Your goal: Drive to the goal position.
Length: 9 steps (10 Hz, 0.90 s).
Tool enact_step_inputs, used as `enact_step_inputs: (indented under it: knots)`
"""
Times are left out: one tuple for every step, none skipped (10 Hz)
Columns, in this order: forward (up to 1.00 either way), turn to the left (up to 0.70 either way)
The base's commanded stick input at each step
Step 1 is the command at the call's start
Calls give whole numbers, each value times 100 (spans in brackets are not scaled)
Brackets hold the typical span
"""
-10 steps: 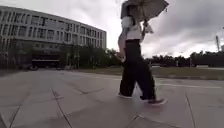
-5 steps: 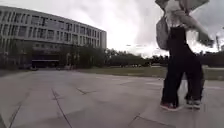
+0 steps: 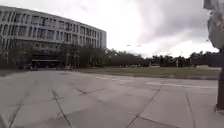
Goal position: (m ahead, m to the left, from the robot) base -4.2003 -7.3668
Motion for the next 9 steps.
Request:
enact_step_inputs:
  knots:
    - [0,-70]
    - [0,-70]
    - [0,-70]
    - [0,-70]
    - [0,-70]
    - [0,-70]
    - [0,-70]
    - [0,-70]
    - [0,-70]
